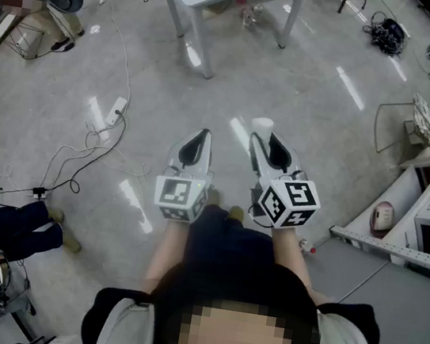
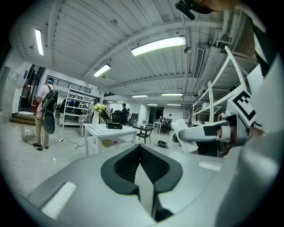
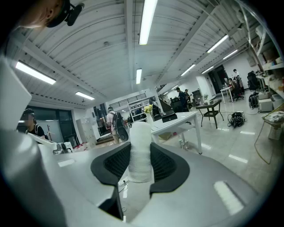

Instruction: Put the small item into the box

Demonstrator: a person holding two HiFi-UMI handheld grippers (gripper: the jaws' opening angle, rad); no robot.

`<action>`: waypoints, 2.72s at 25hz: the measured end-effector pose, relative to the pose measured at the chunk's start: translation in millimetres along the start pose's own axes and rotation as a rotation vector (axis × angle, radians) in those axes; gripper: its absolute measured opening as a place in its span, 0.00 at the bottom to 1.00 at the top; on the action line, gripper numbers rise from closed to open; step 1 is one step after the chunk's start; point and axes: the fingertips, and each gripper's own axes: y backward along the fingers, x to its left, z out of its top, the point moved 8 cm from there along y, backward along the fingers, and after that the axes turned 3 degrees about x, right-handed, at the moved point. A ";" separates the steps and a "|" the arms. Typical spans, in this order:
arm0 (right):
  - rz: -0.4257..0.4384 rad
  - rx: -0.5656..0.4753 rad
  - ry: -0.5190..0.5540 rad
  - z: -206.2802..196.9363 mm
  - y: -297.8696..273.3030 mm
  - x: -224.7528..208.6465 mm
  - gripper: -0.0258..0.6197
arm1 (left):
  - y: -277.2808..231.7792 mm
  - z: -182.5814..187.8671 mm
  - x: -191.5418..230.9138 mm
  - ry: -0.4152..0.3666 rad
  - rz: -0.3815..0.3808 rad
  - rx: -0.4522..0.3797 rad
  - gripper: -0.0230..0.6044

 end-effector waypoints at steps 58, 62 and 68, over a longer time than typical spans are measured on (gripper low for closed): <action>-0.172 -0.107 -0.042 33.2 -89.3 -3.3 0.26 | -60.4 38.6 111.2 -0.041 -0.107 0.003 0.05; -0.169 -0.109 -0.022 47.6 -104.9 -14.3 0.26 | -79.9 44.4 115.5 -0.039 -0.102 0.000 0.05; -0.163 -0.107 -0.009 67.0 -129.1 -31.3 0.26 | -109.9 55.7 124.5 -0.029 -0.097 -0.007 0.05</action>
